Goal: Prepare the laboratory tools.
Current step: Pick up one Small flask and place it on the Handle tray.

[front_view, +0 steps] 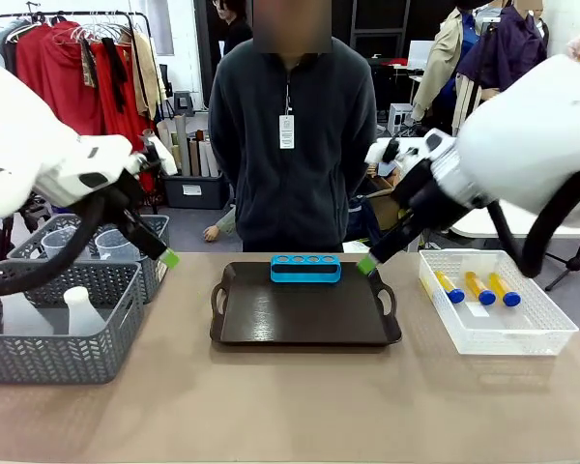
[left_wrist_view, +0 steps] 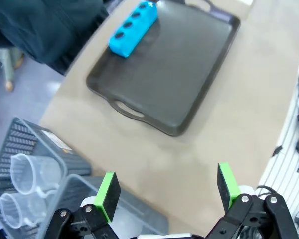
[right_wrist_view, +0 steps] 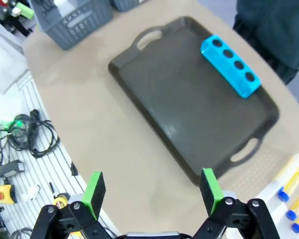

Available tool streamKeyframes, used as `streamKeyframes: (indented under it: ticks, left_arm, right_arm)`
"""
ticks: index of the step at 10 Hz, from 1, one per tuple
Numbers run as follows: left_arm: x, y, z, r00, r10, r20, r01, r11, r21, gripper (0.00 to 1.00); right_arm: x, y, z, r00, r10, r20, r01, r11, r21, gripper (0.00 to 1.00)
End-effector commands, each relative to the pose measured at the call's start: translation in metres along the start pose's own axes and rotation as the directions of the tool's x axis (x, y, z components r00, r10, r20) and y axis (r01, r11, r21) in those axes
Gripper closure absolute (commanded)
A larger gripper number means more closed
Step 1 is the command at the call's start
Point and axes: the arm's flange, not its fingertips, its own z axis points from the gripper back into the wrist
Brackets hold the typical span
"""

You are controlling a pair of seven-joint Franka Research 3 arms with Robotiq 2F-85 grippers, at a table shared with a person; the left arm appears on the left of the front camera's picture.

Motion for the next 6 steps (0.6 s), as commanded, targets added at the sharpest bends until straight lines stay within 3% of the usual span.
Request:
streamKeyframes:
  ticks: [1,5,6]
  left_arm:
    - [-0.002,0.011,0.012,0.998,-0.029,0.062,0.027,0.999,0.021,0.0]
    - [-0.002,0.018,0.027,0.988,-0.017,0.153,0.008,0.998,0.061,0.0]
    - [0.003,0.014,0.03,0.996,-0.014,0.089,0.008,0.998,0.059,0.0]
  right_arm:
    - [-0.005,-0.025,0.025,0.998,0.004,0.066,-0.005,1.0,0.027,0.0]
    - [-0.011,-0.04,0.056,0.989,-0.031,0.143,0.034,0.999,-0.018,0.0]
    - [-0.012,-0.037,0.053,0.995,-0.043,0.091,0.045,0.999,-0.021,0.0]
